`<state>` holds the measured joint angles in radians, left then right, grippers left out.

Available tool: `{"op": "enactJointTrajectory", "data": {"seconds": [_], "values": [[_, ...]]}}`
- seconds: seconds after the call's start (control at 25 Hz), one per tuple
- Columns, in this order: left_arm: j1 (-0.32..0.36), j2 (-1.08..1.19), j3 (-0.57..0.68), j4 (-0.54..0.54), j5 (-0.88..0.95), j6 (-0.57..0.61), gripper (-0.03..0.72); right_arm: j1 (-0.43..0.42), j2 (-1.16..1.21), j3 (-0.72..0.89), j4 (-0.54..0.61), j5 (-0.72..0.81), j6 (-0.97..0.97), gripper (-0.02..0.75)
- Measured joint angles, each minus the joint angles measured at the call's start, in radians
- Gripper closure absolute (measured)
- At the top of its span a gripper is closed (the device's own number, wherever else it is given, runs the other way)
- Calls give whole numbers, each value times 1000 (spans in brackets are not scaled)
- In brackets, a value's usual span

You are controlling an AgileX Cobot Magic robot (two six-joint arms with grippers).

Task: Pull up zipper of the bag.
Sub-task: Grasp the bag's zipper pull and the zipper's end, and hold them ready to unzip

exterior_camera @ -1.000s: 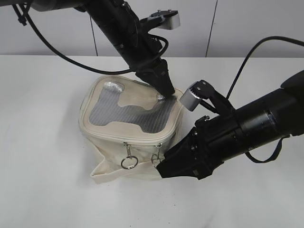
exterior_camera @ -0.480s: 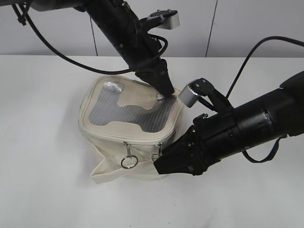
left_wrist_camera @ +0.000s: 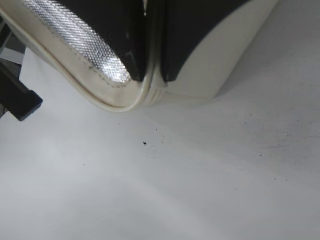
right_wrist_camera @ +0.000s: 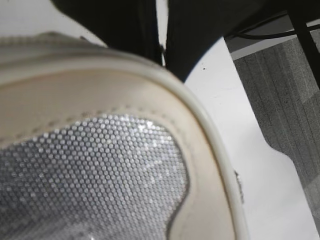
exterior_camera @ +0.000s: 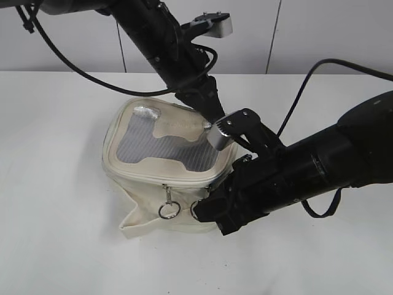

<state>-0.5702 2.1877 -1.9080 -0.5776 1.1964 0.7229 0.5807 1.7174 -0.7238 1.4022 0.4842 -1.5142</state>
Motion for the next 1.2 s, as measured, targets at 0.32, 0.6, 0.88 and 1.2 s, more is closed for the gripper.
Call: {"op": "enactJointTrajectory", "data": {"seconds": [0.32,0.6,0.88,1.2], "values": [[0,0,0,1,-5,-3,625,2,-81,0,-170,-11,172,732],[0,0,0,-7,-6,-3,626,2,-137,0,-289,14,304,732],[1,0,1,-12,5,-3,627,73,-137,0,-295,-29,319,732],[1,0,7,-23,30,-3,628,187,-137,-28,-315,-120,339,732]]}}
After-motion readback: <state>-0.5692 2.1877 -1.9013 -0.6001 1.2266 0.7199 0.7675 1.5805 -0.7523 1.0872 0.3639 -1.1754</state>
